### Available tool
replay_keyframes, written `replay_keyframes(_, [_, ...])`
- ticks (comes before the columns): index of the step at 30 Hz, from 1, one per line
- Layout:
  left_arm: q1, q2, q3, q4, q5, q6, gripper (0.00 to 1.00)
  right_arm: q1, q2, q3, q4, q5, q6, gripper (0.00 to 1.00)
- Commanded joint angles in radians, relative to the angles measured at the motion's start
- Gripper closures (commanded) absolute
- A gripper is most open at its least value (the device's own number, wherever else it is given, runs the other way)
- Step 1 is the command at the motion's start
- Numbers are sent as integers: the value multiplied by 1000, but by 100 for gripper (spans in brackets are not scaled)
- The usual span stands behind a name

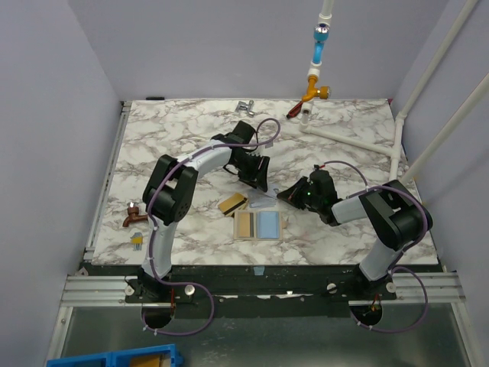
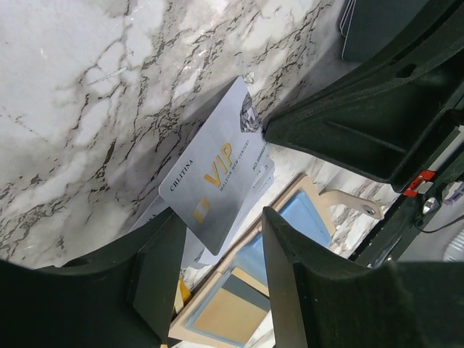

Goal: Put the credit cards into the card holder
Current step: Pick up the credit card from the center of the board.

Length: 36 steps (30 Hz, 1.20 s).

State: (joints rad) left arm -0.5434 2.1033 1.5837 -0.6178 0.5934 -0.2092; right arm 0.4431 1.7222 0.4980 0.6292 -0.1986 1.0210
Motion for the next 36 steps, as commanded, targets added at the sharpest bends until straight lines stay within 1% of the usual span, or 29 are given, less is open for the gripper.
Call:
replay_keyframes(1, [1, 18, 8, 10, 56, -22, 54, 0, 57, -39, -231, 28, -56, 99])
replay_keyframes(3, [2, 19, 5, 15, 67, -28, 57, 1, 61, -39, -228, 25, -57, 99])
replay_keyframes(10, [2, 37, 20, 36, 110, -57, 83, 0, 59, -39, -217, 14, -58, 99])
replay_keyframes(15, [10, 65, 28, 44, 148, -68, 98, 0, 27, -51, -196, 1, -66, 99])
replay_keyframes(16, [12, 66, 27, 46, 161, -67, 100, 0, 15, -53, -191, -5, -69, 99])
replay_keyframes(18, [21, 65, 23, 52, 197, -67, 100, 0, -18, -53, -189, -14, -85, 99])
replay_keyframes(19, [27, 60, 19, 59, 219, -67, 100, 0, -37, -45, -193, -27, -95, 97])
replay_keyframes(21, [39, 54, 17, 63, 277, -61, 100, -2, -93, -23, -222, -52, -124, 90])
replay_keyframes(23, [48, 40, 17, 57, 337, -45, 100, -15, -175, 15, -273, -88, -167, 80])
replay_keyframes(26, [50, -6, 0, 48, 429, 5, 100, -24, -301, 74, -360, -138, -263, 61])
replay_keyframes(29, [44, -76, -32, 20, 517, 74, 100, -27, -416, 147, -478, -153, -370, 48])
replay_keyframes(31, [39, -132, -51, -22, 560, 151, 100, -26, -493, 161, -496, -158, -422, 40])
replay_keyframes(33, [34, -189, -65, -88, 620, 260, 100, -26, -567, 174, -502, -173, -490, 36])
replay_keyframes(36, [32, -248, -58, -249, 695, 431, 100, -26, -638, 187, -466, -271, -562, 30])
